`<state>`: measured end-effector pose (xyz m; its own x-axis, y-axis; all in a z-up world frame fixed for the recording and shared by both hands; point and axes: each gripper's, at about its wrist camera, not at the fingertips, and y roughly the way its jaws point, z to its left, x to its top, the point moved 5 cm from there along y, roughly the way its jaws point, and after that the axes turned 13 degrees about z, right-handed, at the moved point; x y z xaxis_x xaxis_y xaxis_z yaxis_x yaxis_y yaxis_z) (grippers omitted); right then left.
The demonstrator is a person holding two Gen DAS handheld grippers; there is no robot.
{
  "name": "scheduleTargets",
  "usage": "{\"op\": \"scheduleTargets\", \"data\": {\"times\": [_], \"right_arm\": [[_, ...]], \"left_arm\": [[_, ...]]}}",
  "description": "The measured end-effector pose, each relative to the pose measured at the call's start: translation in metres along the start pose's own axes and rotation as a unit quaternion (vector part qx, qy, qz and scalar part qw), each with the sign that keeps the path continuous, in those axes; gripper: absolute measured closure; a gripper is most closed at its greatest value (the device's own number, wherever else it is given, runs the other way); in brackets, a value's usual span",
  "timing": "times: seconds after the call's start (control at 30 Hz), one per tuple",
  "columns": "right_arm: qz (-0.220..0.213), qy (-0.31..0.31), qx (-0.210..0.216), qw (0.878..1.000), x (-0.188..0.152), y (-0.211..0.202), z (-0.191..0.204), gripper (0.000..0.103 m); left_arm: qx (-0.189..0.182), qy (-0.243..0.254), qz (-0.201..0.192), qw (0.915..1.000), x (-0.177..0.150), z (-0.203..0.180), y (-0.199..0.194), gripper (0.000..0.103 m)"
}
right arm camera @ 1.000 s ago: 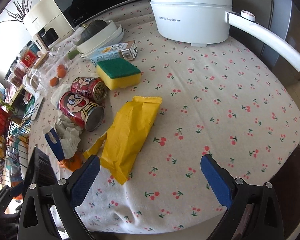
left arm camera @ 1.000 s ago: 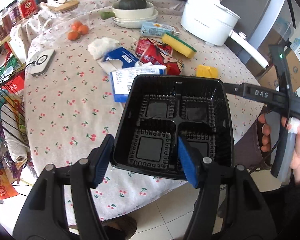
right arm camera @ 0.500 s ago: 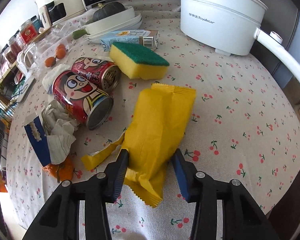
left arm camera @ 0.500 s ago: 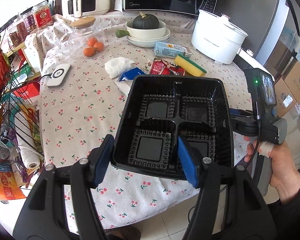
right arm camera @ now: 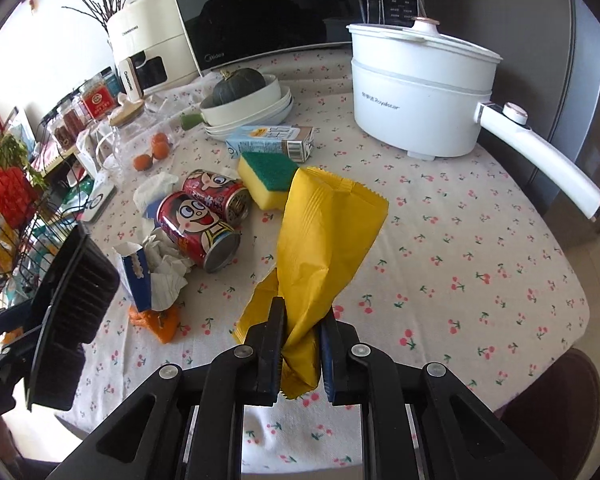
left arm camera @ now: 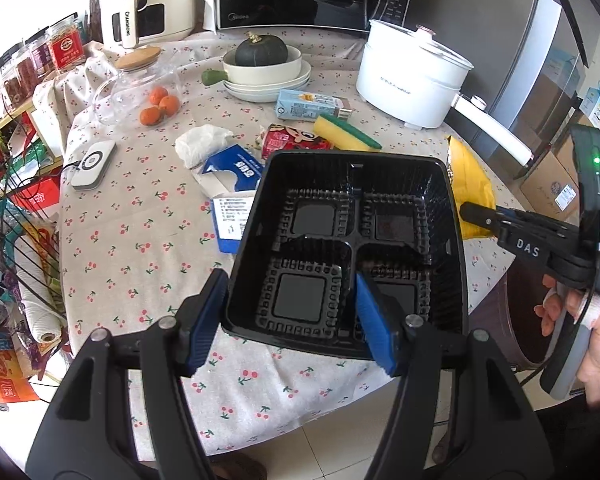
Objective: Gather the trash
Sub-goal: 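Carry the yellow wrapper over the brown bin and open the right tool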
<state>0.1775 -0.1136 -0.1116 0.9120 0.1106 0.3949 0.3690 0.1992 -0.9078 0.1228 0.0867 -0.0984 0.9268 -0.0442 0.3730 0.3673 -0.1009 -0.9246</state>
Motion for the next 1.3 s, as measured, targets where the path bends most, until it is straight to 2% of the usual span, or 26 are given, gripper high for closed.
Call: {"op": "scheduleTargets", "data": {"times": [0.23,0.43,0.73,0.97,1.17,1.3], "right_arm": [[-0.02,0.018,-0.004,1.0,-0.034,-0.049,-0.045,0.087],[-0.029,0.05,-0.014,0.998,-0.07,-0.077,-0.094,0.087],[-0.019,0.119,-0.037,0.992,-0.131,-0.1,-0.174,0.087],[-0.003,0.154,-0.06,0.986,-0.172,-0.105,-0.22,0.087],[0.006,0.174,-0.076,0.982,-0.192,-0.11,-0.245,0.087],[0.012,0.176,-0.093,0.98,-0.197,-0.111,-0.254,0.087]], "left_arm": [[-0.021,0.044,0.001,0.9988,0.004,-0.053,0.005,0.038],[-0.045,0.096,0.01,0.9943,0.0,-0.114,0.014,0.038],[-0.079,0.162,0.033,0.9831,-0.016,-0.206,0.037,0.038],[-0.102,0.217,0.042,0.97,-0.031,-0.278,0.057,0.038],[-0.095,0.251,0.045,0.9624,-0.042,-0.31,0.077,0.037],[-0.098,0.261,0.042,0.9596,-0.044,-0.317,0.084,0.031]]}}
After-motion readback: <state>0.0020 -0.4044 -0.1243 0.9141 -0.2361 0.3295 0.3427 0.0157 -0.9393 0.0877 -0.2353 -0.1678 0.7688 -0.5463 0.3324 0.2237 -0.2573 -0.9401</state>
